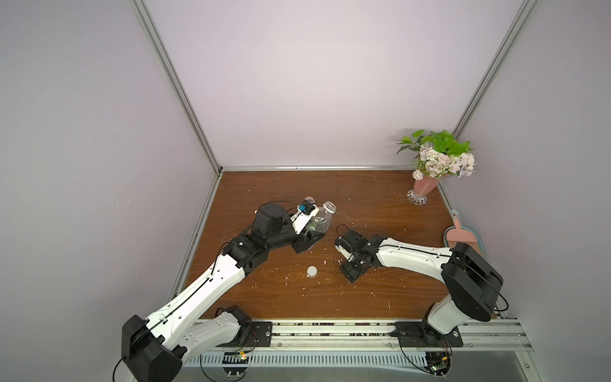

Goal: Screw on the bottle caps
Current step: Pick up the bottle cap from the center of the board.

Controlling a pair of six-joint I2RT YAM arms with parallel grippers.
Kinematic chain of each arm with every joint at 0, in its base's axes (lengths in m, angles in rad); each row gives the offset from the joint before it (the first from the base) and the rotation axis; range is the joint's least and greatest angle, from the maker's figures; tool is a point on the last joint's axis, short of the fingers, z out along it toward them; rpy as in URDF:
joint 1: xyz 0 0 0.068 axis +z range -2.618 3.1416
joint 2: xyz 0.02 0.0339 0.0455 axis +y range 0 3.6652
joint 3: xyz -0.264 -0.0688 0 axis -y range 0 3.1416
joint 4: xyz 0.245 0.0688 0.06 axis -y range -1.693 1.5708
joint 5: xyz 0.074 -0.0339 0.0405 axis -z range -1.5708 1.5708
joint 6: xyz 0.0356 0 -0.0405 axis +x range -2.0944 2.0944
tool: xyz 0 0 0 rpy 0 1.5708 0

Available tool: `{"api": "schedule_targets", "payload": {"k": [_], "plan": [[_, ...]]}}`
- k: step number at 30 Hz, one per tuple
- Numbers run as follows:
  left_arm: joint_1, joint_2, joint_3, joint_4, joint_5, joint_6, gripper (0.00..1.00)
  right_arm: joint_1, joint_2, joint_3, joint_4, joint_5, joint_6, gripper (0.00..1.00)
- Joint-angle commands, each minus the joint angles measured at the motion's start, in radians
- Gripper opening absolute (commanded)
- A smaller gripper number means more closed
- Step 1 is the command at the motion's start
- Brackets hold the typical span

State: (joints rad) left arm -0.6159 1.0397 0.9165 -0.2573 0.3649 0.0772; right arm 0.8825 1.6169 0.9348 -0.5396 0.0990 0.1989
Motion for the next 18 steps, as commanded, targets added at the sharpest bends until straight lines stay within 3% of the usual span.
{"api": "schedule_targets", "payload": {"k": [1, 7, 11, 18], "plan": [[-0.003, -0.01, -0.004, 0.024, -0.004, -0.007, 0.34, 0.006, 0.013, 0.027, 0.009, -0.01, 0.01, 0.69], [-0.002, -0.013, -0.006, 0.024, -0.006, -0.007, 0.34, 0.007, 0.031, 0.031, 0.001, -0.017, 0.008, 0.64], [-0.001, -0.013, -0.008, 0.024, -0.008, -0.006, 0.34, 0.008, 0.033, 0.027, 0.014, -0.035, 0.009, 0.5], [0.001, -0.013, -0.011, 0.027, -0.007, -0.006, 0.34, 0.007, 0.025, 0.029, -0.003, -0.038, 0.014, 0.47]]}}
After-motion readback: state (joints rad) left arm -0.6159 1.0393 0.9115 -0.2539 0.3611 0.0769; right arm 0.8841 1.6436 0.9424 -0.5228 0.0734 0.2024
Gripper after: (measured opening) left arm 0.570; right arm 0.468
